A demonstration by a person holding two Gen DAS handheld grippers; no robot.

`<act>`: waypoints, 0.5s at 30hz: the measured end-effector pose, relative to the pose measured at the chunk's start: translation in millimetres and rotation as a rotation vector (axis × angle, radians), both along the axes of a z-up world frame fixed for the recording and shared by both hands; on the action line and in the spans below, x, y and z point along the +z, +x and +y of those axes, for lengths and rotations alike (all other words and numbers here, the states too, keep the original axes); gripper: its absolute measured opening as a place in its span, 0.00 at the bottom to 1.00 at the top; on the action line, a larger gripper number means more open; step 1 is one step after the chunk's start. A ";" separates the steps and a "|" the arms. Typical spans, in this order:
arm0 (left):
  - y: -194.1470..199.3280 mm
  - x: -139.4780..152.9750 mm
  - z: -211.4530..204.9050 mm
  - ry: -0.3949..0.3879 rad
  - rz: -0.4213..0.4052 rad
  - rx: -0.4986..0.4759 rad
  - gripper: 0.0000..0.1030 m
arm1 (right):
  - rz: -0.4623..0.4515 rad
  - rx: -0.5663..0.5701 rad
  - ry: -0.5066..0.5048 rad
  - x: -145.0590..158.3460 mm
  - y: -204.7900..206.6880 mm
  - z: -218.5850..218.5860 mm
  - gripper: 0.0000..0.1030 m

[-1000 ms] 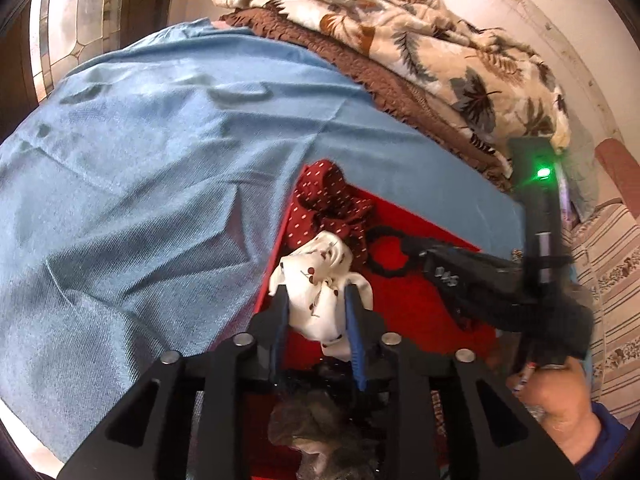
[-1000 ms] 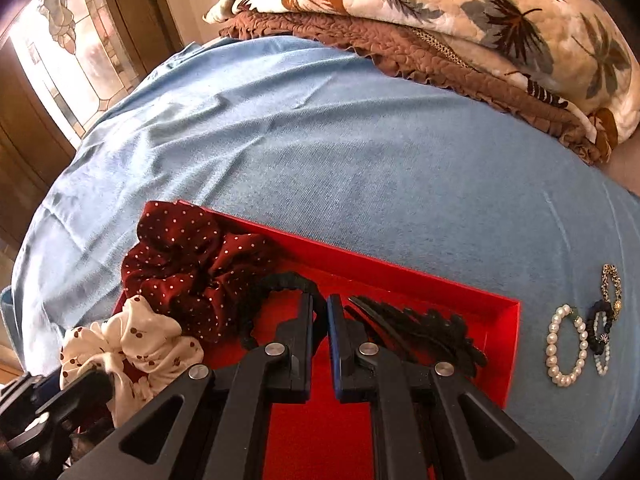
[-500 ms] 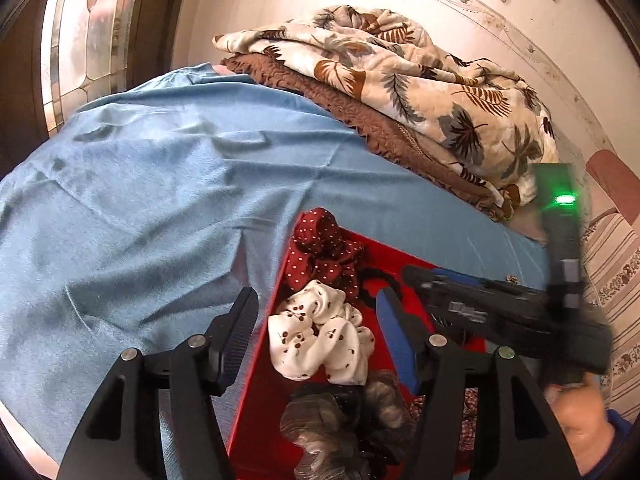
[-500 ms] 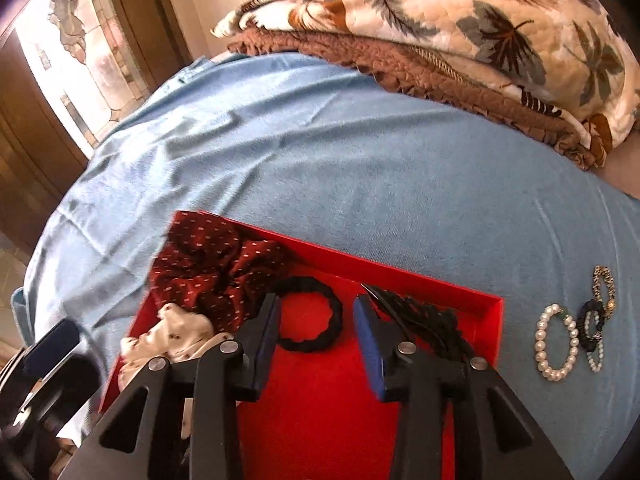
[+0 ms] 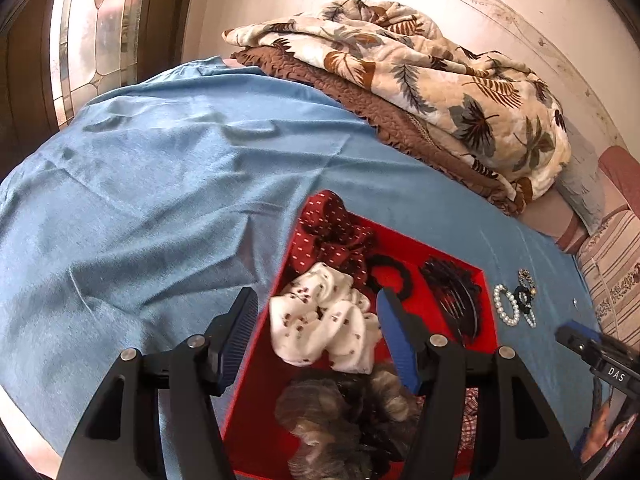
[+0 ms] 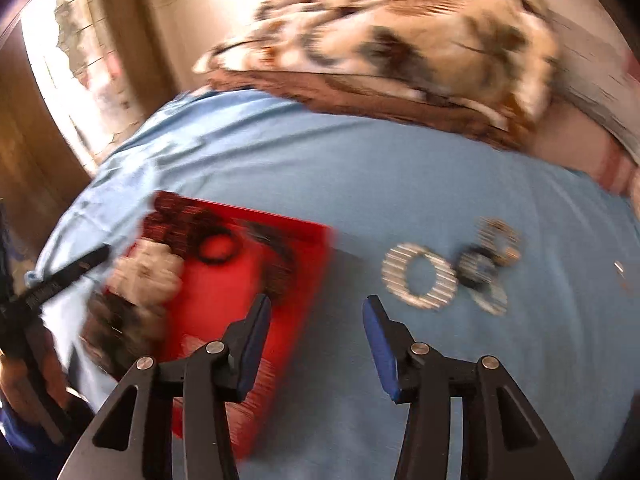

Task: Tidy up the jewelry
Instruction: 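Grasp leopard-print beaded bracelet with right tool while left tool grasps pearl bracelet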

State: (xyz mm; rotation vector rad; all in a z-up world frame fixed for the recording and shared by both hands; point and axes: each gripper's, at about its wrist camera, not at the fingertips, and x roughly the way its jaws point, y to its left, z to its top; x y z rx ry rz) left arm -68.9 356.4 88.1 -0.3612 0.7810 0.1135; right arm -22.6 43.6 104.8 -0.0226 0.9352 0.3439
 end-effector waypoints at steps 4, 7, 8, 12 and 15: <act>-2.8 0.6 -16.8 0.022 -0.016 -0.013 0.59 | 0.038 -0.142 0.007 -15.6 -1.1 -72.4 0.51; -3.9 2.6 -31.9 0.043 -0.034 -0.035 0.59 | 0.062 -0.235 0.032 -27.5 0.4 -117.8 0.51; -4.2 3.3 -38.2 0.055 -0.040 -0.046 0.59 | 0.066 -0.250 0.035 -30.8 3.7 -127.0 0.51; -2.9 3.4 -63.9 0.117 -0.054 -0.081 0.59 | 0.086 -0.284 0.048 -44.2 20.3 -140.7 0.51; -0.5 1.9 -75.3 0.142 -0.055 -0.100 0.59 | 0.095 -0.296 0.071 -51.1 42.1 -138.7 0.51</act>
